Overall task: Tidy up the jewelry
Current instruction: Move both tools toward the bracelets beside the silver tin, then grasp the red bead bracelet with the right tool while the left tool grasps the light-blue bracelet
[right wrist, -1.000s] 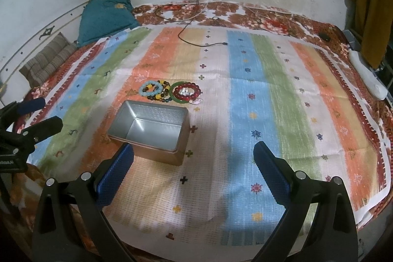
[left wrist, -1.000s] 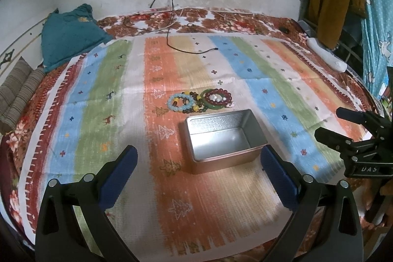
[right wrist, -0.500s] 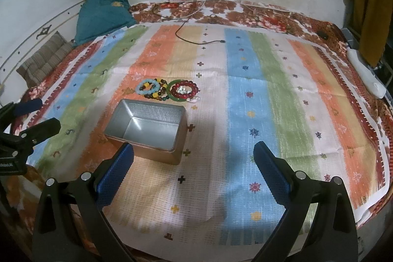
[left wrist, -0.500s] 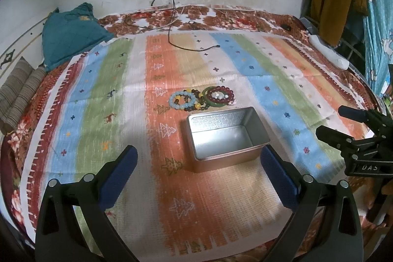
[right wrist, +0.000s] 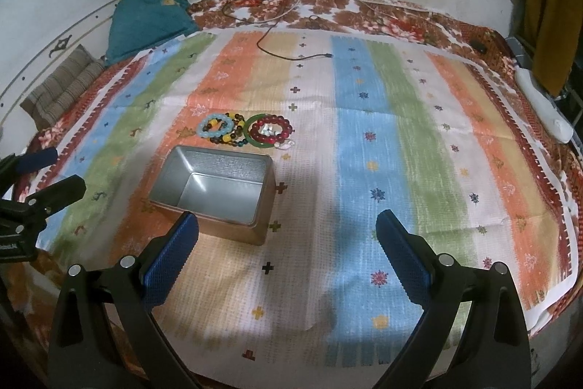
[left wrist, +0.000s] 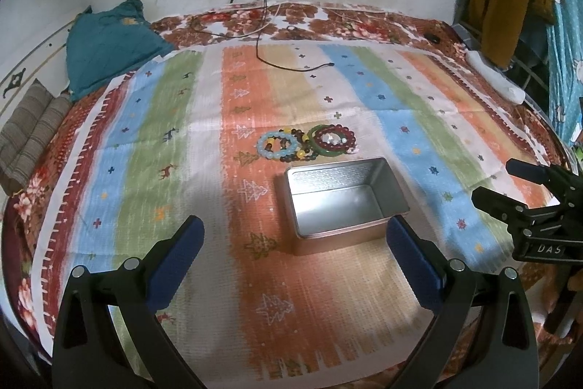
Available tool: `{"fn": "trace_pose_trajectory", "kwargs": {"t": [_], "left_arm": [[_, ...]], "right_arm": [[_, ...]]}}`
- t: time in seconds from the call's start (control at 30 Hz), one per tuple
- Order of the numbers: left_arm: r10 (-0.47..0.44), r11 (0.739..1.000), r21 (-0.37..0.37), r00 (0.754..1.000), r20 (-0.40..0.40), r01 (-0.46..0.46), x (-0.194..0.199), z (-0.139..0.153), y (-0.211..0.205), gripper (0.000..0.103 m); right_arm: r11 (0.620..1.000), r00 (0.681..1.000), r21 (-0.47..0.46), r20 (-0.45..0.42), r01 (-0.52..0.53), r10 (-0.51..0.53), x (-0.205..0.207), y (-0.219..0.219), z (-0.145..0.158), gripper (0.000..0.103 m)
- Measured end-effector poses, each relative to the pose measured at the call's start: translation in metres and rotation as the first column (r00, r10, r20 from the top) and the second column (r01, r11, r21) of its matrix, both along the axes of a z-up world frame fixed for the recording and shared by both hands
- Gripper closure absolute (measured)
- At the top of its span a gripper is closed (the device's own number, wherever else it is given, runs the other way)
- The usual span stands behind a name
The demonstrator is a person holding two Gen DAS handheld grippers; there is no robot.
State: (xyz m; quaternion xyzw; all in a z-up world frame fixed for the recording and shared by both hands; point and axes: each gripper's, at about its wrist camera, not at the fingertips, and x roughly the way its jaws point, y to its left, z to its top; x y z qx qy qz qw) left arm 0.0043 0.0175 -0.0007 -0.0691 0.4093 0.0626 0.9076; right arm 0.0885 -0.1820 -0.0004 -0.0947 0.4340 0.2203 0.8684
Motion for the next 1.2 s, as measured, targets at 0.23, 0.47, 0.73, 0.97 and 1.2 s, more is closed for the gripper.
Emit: {"fn": "trace_pose_trajectory", "kwargs": {"t": [0.23, 0.47, 0.73, 0.97, 1.2], "left_arm": [[0.027, 1.0, 0.013, 0.999, -0.037, -0.027, 0.01, -0.003, 0.003, 0.006], [0.052, 0.998, 0.023, 0.996, -0.074, -0.051, 0.03, -0.007, 0.012, 0.006], [0.068, 0.997, 0.051, 0.993, -0.098, -0.063, 0.048, -0.009, 0.015, 0.006], [0.09, 0.994, 0.066, 0.989, -0.122, -0.082, 0.063, -0.013, 0.023, 0.006], [0.117, 0.992, 0.071, 0.982, -0.147, -0.107, 0.085, -0.017, 0.036, 0.006]], "right_arm": [[1.0, 1.0, 0.016, -0.027, 0.006, -0.006, 0.01, 0.002, -0.004, 0.004], [1.0, 1.0, -0.021, -0.024, -0.001, 0.001, 0.02, 0.011, -0.007, 0.004], [0.999, 1.0, -0.053, -0.019, -0.004, 0.003, 0.036, 0.02, -0.009, 0.004], [0.999, 0.999, -0.046, -0.048, 0.004, -0.006, 0.052, 0.027, -0.012, 0.004], [0.999, 0.996, -0.034, -0.087, 0.024, -0.027, 0.074, 0.033, -0.017, 0.004]]}}
